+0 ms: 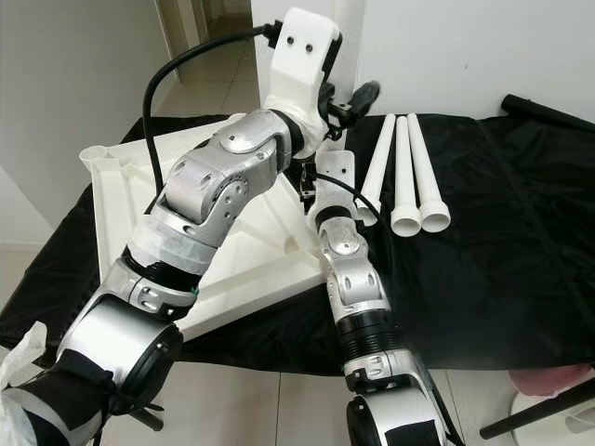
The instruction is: Building children table
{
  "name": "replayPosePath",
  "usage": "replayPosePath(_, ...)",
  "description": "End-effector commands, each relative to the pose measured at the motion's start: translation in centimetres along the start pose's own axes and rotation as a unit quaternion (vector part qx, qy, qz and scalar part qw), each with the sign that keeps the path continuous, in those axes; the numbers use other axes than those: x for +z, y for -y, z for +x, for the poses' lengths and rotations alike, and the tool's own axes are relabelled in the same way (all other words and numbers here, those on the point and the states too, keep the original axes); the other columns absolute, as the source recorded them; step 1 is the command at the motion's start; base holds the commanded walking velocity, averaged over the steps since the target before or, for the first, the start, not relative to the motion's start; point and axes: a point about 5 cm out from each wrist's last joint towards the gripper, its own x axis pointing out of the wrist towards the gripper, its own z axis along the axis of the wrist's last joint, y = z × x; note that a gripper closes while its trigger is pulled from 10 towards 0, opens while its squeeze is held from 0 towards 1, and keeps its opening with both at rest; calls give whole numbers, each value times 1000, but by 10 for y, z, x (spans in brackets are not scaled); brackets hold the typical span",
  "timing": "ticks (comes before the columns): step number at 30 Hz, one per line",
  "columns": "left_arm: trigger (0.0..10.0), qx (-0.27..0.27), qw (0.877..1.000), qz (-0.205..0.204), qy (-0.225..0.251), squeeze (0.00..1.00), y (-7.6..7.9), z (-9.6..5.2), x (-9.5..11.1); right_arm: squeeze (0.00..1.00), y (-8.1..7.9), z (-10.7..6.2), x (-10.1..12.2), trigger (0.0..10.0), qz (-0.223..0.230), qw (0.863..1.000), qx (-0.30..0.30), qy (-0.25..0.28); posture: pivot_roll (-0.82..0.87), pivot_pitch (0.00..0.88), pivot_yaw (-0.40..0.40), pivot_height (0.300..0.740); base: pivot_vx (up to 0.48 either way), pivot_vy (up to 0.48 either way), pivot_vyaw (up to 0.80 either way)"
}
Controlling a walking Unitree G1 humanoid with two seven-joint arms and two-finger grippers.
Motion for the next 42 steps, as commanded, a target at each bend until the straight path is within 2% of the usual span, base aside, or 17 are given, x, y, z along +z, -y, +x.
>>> replayPosePath(1,10000,-56,998,10,35,780,12,-1,11,0,-2,0,-2,10000,9,1000,3,-10,-60,0,79,740,0,0,0)
replayPosePath(2,10000,-73,996,8,57,0,15,-5,17,0,0,0,-3,10000,19,1000,-1,-12,-60,0,79,740,0,0,0)
replayPosePath(6,10000,-94,992,-28,83,0,16,-11,21,0,8,-1,-5,10000,43,999,-21,-16,-61,0,81,740,0,0,0)
replayPosePath(10,10000,-79,990,-74,90,0,8,-18,18,0,17,-3,-8,10000,52,998,-43,-18,-61,0,81,740,0,0,0)
replayPosePath(17,10000,-64,989,-95,91,0,4,-27,10,0,27,-2,-7,10000,58,997,-57,-14,-59,0,81,740,0,0,0)
replayPosePath(20,10000,-41,991,-92,88,0,2,-33,2,0,32,-2,-4,10000,48,997,-62,-4,-55,0,78,740,0,0,0)
replayPosePath(23,10000,11,990,-113,87,0,-11,-36,-5,0,34,-3,-3,10000,41,996,-75,5,-49,0,73,740,0,0,0)
replayPosePath(30,10000,78,987,-104,90,0,-32,-46,-17,0,38,-8,-2,10000,30,995,-97,22,-48,0,75,740,0,0,0)
replayPosePath(35,10000,111,987,-89,79,0,-43,-56,-28,0,40,-14,-7,10000,45,994,-95,12,-46,2,70,740,0,0,0)
replayPosePath(38,10000,127,986,-87,68,0,-49,-66,-37,0,40,-18,-9,10000,21,998,-60,13,-50,9,70,740,0,0,0)
replayPosePath(42,10000,129,987,-80,57,0,-50,-74,-47,0,39,-24,-11,10000,19,999,-46,16,-47,11,70,740,0,0,0)
